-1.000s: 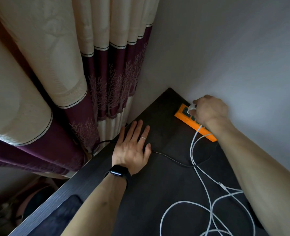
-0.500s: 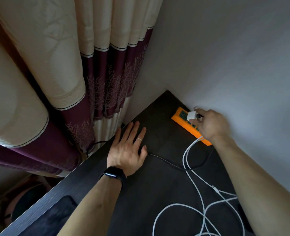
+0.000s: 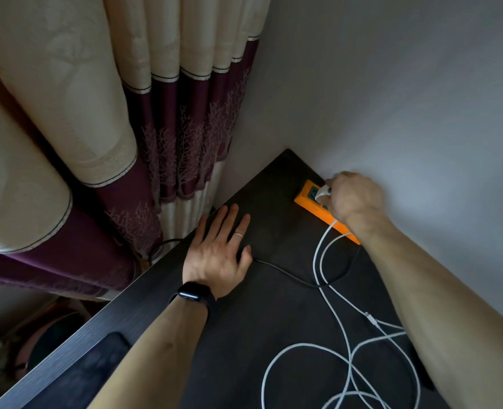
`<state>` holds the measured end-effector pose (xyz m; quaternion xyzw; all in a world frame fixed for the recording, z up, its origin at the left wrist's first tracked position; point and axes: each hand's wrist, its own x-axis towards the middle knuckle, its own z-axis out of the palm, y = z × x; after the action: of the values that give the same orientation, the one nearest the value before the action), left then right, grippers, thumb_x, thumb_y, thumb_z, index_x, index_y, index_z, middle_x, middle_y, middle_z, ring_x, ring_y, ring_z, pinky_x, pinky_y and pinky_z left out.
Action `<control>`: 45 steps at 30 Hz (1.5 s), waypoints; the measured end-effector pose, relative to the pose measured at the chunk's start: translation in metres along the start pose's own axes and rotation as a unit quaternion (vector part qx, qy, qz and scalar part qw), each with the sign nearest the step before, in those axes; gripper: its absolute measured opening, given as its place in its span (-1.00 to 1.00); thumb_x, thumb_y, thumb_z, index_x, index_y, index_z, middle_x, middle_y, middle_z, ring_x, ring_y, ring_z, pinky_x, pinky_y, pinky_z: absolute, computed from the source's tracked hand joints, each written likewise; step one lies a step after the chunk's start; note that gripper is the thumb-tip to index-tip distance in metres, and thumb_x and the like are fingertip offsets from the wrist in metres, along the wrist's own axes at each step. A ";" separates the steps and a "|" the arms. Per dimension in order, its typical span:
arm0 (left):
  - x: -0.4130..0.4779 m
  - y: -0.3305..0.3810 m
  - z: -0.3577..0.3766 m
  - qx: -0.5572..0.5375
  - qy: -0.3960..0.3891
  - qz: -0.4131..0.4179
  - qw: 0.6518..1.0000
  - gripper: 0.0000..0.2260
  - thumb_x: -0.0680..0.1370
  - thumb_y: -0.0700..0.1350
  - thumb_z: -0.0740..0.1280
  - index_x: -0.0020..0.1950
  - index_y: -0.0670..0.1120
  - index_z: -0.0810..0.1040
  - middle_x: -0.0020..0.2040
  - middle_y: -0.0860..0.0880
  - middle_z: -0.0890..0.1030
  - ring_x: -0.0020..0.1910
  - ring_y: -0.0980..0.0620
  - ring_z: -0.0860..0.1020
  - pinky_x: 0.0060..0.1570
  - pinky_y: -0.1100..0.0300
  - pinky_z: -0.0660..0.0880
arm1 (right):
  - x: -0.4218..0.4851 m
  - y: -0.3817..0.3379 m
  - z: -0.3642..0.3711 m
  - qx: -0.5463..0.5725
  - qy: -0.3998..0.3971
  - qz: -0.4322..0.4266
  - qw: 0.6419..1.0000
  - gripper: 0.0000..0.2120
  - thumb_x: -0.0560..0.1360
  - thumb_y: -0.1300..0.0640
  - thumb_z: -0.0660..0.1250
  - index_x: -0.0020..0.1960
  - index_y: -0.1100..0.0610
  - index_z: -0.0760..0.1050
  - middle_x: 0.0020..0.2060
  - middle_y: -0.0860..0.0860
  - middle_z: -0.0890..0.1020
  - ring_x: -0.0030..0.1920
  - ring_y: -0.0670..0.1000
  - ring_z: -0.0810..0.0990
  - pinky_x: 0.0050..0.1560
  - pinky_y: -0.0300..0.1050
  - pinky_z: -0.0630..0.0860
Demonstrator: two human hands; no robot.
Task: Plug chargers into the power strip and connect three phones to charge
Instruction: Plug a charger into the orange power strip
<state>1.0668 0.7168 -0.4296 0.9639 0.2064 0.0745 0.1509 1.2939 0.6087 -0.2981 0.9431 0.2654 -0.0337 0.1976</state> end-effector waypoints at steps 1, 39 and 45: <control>-0.001 0.000 0.000 0.003 -0.001 0.001 1.000 -0.44 0.61 0.15 0.04 0.60 0.02 0.18 0.61 -0.07 0.17 0.60 -0.04 0.10 0.56 -0.09 -0.02 | -0.002 0.001 0.000 -0.001 -0.004 0.001 1.000 -0.58 0.54 -0.15 0.35 0.31 0.06 0.55 0.17 0.09 0.61 0.13 0.15 0.60 -0.12 -0.06 0.46; -0.030 -0.028 -0.058 0.056 -0.110 0.055 0.991 -0.71 0.66 -0.01 0.19 0.33 -0.09 0.48 0.34 -0.12 0.47 0.28 -0.13 0.49 0.24 -0.01 0.48 | -0.022 -0.002 -0.002 0.068 -0.013 0.014 0.998 -0.47 0.51 0.00 0.39 0.42 0.11 0.37 0.43 0.14 0.20 0.14 0.21 0.53 -0.14 0.02 0.52; -0.047 -0.025 -0.109 -0.018 -0.074 -0.003 0.997 -0.69 0.65 0.16 0.08 0.27 0.10 0.48 0.09 0.05 0.60 0.03 0.01 0.58 -0.13 0.03 0.60 | -0.130 -0.029 -0.017 0.260 0.086 0.045 0.961 -0.56 0.54 -0.30 0.13 0.18 -0.01 0.50 0.05 0.08 0.63 -0.08 0.21 0.66 -0.25 -0.04 0.41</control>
<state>0.9927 0.7475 -0.3389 0.9632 0.1963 0.0065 0.1835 1.1674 0.5748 -0.2707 0.9722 0.2209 -0.0113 -0.0769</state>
